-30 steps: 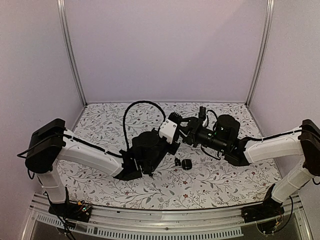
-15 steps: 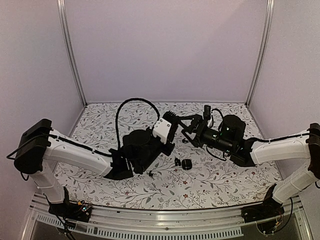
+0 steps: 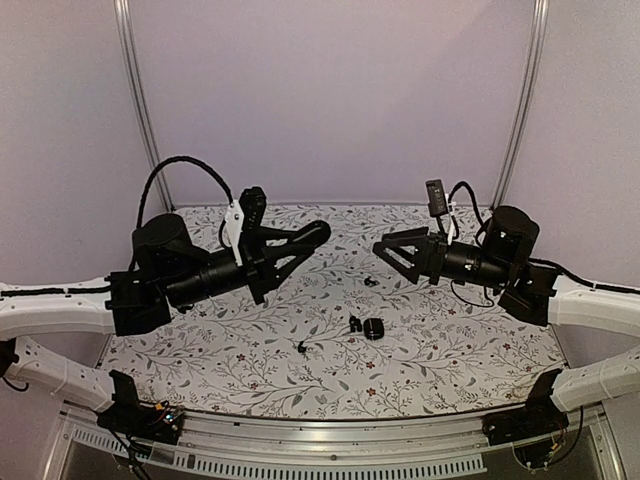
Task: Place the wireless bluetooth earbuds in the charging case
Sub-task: Pass from the left arm to the right
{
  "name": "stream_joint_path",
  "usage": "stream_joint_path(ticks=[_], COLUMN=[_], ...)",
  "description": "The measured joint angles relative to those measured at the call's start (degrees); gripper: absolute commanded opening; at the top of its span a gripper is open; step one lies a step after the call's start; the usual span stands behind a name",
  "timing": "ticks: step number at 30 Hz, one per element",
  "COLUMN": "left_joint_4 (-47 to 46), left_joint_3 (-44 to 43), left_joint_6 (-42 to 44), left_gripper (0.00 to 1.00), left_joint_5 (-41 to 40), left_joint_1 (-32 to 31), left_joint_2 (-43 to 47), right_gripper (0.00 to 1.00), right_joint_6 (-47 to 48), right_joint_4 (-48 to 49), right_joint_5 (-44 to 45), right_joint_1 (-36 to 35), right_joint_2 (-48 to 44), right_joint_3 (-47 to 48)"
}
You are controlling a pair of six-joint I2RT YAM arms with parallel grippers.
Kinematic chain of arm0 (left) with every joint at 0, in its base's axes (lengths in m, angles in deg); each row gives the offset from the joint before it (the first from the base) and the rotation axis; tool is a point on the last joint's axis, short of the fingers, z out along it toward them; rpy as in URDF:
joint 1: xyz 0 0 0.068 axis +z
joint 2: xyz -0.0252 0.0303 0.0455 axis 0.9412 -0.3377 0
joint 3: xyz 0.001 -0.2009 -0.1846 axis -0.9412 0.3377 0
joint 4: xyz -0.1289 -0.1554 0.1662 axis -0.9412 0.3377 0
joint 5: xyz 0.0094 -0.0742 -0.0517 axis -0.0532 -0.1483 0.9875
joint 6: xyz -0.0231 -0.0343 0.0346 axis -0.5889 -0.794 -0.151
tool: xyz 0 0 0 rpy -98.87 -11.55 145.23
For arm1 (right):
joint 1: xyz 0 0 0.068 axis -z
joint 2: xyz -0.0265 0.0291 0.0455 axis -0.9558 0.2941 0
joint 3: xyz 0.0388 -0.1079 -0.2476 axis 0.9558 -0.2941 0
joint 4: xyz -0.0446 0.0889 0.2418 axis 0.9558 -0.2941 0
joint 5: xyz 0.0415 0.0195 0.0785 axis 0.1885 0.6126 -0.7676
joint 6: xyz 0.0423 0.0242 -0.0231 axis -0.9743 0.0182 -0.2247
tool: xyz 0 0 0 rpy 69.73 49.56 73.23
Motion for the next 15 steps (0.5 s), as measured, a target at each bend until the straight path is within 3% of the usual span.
stream_joint_path(ticks=[8, 12, 15], left_joint_4=[8.6, 9.5, 9.3], left_joint_3=[-2.2, -3.2, -3.2], left_joint_6=[-3.1, -4.9, -6.1], left_gripper=[0.1, 0.09, 0.08], left_joint_5=[17.9, 23.2, 25.4], left_joint_1=[1.5, 1.5, 1.5], left_joint_2=[0.9, -1.6, -2.8], right_gripper=[0.7, 0.61, 0.59], right_joint_6=[13.3, 17.4, 19.1], right_joint_4=[-10.5, -13.1, -14.2], right_joint_5=[-10.5, -13.8, -15.3], right_joint_1=[-4.3, -6.0, -6.9], right_joint_2=[0.1, 0.2, 0.4], right_joint_3=[5.6, 8.7, 9.2])
